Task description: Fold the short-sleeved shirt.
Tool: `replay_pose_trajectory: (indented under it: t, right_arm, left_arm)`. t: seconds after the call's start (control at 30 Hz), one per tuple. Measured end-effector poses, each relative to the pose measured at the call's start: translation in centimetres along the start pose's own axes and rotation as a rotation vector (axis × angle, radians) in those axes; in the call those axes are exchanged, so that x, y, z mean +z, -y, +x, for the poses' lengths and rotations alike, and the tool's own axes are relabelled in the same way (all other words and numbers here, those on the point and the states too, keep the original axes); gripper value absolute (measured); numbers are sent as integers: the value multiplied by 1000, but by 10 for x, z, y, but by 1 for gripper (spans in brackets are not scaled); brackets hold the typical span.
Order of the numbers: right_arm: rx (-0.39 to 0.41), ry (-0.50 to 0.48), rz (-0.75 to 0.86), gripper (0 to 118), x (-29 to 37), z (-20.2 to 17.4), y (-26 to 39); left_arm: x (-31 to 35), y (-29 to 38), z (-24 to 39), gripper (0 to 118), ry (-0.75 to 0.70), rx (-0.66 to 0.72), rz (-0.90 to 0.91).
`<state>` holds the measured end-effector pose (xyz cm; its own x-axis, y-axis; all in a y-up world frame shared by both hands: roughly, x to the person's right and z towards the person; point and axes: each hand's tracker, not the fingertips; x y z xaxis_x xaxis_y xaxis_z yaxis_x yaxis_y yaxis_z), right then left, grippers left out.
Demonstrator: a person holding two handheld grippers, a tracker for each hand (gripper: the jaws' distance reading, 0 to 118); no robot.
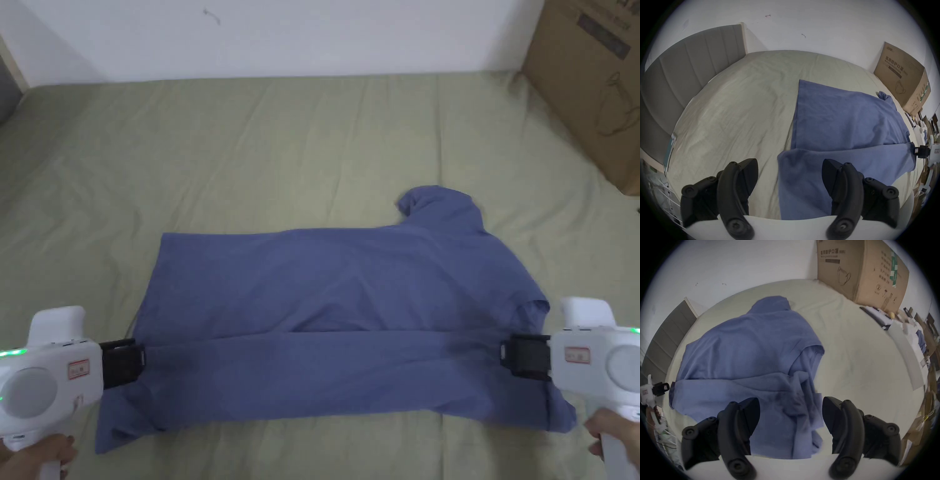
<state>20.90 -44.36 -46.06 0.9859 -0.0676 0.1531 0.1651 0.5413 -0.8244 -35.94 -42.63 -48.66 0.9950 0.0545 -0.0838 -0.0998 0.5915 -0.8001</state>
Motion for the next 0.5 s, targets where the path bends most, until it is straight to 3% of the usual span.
replay_pose_trajectory:
  t: [0.03, 0.1, 0.13, 0.17, 0.27, 0.33, 0.4, 0.5]
  right_arm:
    - [33, 28, 25, 78, 11, -1, 3]
    - [103, 48, 75, 46, 39, -6, 11]
    - [136, 63, 93, 24, 51, -9, 17]
    - [169, 72, 98, 15, 61, -12, 24]
    - [129, 39, 114, 12, 79, -11, 46]
    - [47, -22, 111, 0, 84, -9, 59]
    - [8, -10, 106, 0, 86, -11, 71]
    - [-21, -21, 95, 0, 86, -10, 81]
  left_arm:
    - [9, 4, -3, 84, 3, 10, 2]
    - [28, 13, -8, 82, 22, 27, 20]
    - [39, 21, -10, 78, 36, 39, 44]
    - [50, 29, -11, 68, 44, 52, 63]
    - [65, 53, -13, 54, 51, 62, 85]
    - [69, 67, -12, 19, 41, 70, 86]
    - [63, 79, -16, 4, 45, 85, 88]
    - [49, 82, -21, 2, 86, 149, 49]
